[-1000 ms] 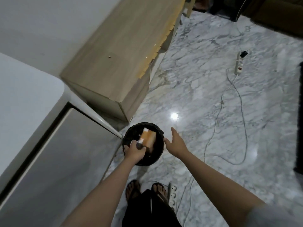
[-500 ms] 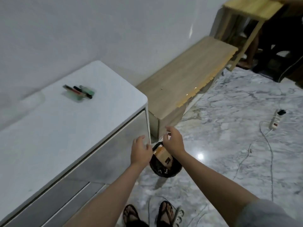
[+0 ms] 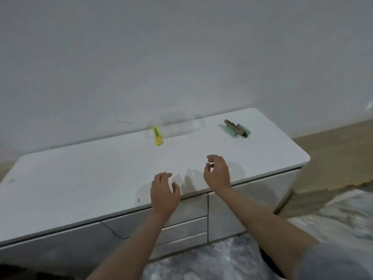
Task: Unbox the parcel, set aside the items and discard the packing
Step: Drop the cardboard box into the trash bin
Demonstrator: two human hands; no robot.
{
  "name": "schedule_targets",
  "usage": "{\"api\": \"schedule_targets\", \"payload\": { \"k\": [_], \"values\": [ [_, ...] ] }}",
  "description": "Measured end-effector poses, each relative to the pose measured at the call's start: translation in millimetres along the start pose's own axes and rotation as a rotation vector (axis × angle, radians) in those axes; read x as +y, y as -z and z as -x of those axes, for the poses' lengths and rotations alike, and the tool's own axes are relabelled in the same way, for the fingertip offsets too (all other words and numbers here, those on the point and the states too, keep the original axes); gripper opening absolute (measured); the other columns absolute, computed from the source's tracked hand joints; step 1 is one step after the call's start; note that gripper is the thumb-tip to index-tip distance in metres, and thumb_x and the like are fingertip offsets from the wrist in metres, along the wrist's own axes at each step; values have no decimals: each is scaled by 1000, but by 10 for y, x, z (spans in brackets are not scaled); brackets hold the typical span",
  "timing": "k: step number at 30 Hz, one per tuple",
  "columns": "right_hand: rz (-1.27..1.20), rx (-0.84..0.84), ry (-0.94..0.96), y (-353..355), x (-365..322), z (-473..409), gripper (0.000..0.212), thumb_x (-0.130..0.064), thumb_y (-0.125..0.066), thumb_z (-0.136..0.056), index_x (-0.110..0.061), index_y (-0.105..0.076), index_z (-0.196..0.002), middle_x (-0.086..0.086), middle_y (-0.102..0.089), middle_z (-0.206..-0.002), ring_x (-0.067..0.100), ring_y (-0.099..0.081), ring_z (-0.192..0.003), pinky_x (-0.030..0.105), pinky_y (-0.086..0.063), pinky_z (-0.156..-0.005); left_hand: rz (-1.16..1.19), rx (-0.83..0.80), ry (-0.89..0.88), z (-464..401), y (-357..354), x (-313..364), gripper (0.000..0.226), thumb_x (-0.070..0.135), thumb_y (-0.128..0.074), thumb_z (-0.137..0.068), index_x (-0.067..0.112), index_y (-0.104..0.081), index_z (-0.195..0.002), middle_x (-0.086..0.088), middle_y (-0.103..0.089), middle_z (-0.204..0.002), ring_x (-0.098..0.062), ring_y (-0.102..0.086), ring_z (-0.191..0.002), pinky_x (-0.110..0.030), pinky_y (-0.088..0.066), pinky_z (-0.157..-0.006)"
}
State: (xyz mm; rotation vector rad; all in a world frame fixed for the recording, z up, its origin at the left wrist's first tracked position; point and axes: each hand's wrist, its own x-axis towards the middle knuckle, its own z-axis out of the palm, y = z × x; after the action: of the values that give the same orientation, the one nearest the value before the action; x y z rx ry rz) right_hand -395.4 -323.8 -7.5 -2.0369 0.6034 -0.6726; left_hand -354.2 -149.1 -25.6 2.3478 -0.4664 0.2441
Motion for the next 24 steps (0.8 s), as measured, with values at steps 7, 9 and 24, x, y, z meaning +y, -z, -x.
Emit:
{"api": "schedule_targets", "payload": {
  "k": [7, 9, 24],
  "values": [
    [-2, -300, 114, -1425, -697, 470, 30, -9, -53, -88, -8, -59, -117, 8, -60, -116, 22, -61, -101, 32, -50, -86, -291, -40, 339, -106, 1101, -1529, 56, 38, -55, -84, 8, -50, -131, -18, -41, -144, -37, -40, -131, -53, -27, -108],
    [43, -366, 151, -1725, -817, 556, 31, -11, -53, -88, -9, -59, -119, 7, -59, -118, 22, -59, -106, 35, -51, -88, -357, -75, 375, -139, 1328, -1889, 60, 42, -55, -87, 9, -43, -136, -16, -33, -150, -35, -32, -137, -55, -20, -111],
    [365, -519, 430, -2916, -1189, 472, 36, -4, -46, -93, -7, -58, -126, 17, -56, -124, 35, -44, -116, 40, -46, -91, -490, -106, 223, -207, 1611, -2572, 83, 65, -30, -79, 7, -43, -136, -18, -36, -148, -36, -33, -136, -62, -26, -105]
  ]
}}
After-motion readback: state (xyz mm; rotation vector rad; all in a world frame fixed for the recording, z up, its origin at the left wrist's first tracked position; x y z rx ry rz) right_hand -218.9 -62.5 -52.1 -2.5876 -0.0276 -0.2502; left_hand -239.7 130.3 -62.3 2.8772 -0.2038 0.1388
